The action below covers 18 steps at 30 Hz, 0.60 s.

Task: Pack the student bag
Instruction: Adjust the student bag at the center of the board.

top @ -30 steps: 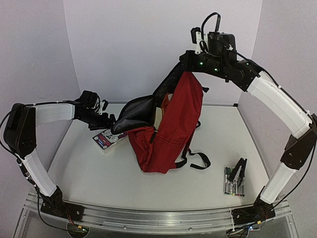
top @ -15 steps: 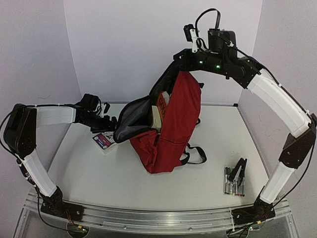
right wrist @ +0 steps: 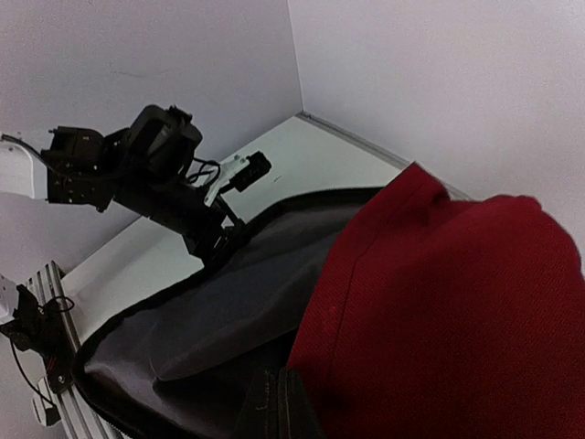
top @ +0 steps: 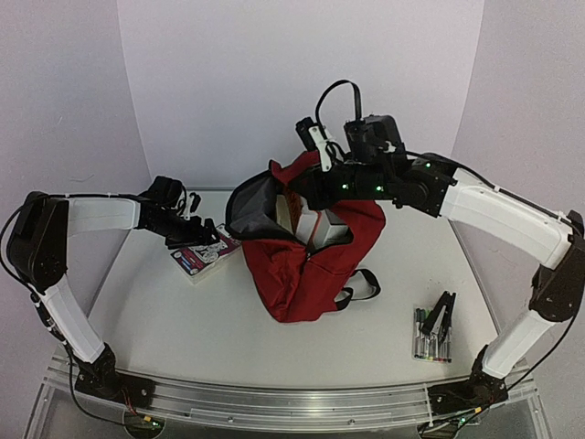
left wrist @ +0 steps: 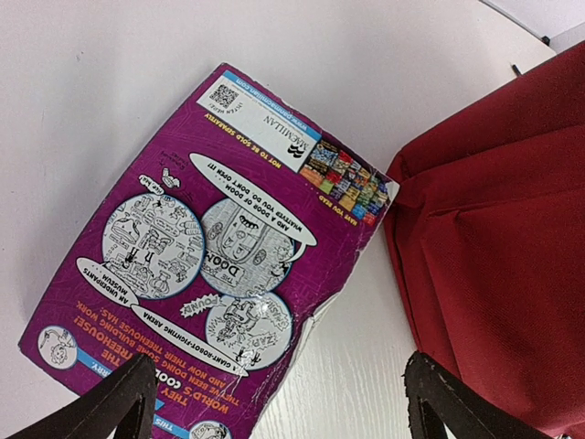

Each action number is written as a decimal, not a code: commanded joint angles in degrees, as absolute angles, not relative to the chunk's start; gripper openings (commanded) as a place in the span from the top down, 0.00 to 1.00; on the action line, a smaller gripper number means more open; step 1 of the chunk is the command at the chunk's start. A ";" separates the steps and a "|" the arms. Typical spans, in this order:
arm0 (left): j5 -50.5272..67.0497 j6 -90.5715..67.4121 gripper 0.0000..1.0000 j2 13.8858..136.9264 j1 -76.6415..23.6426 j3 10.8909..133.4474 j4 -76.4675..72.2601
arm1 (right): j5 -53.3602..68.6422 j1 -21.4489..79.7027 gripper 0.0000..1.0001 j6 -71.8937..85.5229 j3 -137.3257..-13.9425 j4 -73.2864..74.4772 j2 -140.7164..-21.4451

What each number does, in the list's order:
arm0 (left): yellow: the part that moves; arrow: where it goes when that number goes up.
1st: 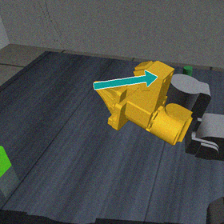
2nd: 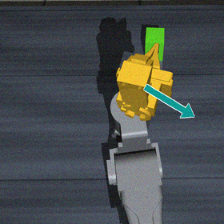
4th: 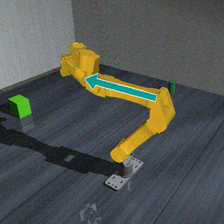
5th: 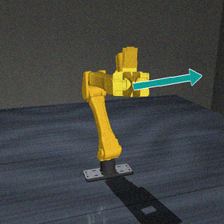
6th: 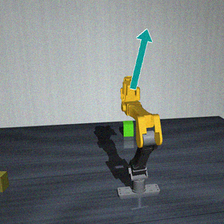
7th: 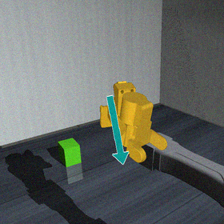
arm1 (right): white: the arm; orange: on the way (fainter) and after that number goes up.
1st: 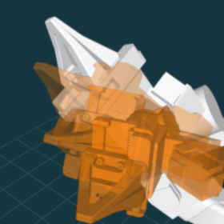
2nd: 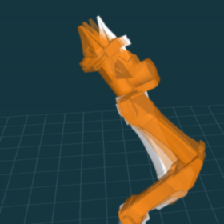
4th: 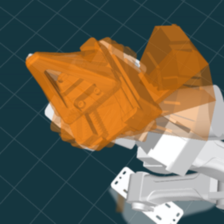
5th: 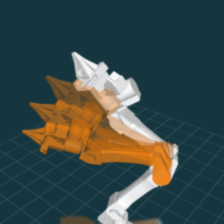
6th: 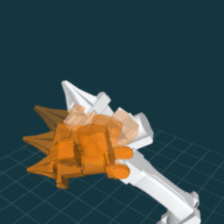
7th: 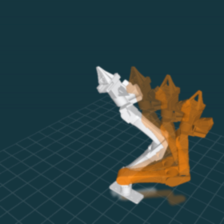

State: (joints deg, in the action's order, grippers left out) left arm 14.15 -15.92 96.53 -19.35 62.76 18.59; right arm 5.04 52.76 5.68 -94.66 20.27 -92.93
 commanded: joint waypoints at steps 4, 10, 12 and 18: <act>12.15 -17.02 0.05 96.84 -19.36 63.02 18.12 | 2.91 53.77 0.99 8.10 -93.86 17.40 -91.54; 12.37 -17.88 0.04 96.78 -19.02 63.47 18.36 | 0.43 53.71 0.62 8.57 -94.64 15.83 -90.10; 12.42 -17.92 0.04 96.58 -18.84 63.47 18.37 | -0.30 53.75 0.56 8.48 -94.82 15.82 -89.92; 12.74 -17.58 0.04 96.84 -18.40 63.81 18.70 | -4.79 53.77 0.80 7.65 -94.39 15.73 -90.29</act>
